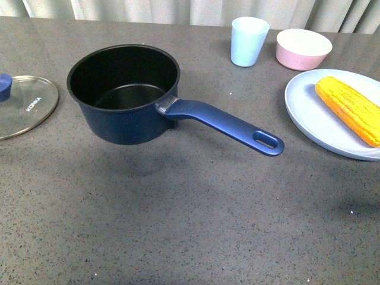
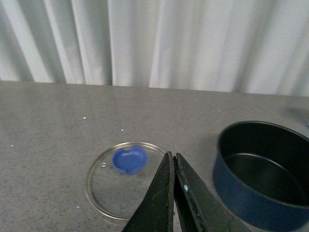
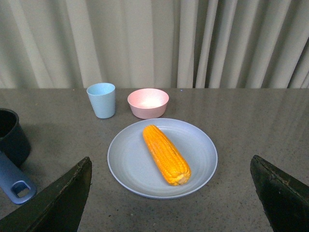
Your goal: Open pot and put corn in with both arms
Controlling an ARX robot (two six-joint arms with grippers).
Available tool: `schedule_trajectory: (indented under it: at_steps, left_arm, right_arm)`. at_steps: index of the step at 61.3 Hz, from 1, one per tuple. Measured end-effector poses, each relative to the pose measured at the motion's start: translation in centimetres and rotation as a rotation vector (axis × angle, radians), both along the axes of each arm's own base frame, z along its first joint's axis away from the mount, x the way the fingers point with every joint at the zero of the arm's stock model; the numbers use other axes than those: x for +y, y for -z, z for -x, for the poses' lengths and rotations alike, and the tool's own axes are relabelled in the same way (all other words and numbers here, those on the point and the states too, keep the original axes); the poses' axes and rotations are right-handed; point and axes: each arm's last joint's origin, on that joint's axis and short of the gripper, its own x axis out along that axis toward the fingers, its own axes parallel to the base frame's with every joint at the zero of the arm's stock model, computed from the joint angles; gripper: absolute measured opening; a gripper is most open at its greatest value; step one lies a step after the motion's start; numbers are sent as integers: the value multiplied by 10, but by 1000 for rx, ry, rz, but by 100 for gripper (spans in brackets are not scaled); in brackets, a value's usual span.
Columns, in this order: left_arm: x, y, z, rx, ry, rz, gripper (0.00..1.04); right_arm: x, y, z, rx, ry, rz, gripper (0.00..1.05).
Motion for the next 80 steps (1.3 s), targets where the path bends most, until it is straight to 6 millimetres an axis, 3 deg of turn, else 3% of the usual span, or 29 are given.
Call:
schedule_trajectory:
  at_steps: [26,80]
  left_arm:
    - [0,-2,31,-6,-1,0,2]
    - [0,-10,61,-32,-1,0,2]
  right_arm:
    - [0,0,0,0,0,0,96]
    - [0,0,0,0,0,0,96]
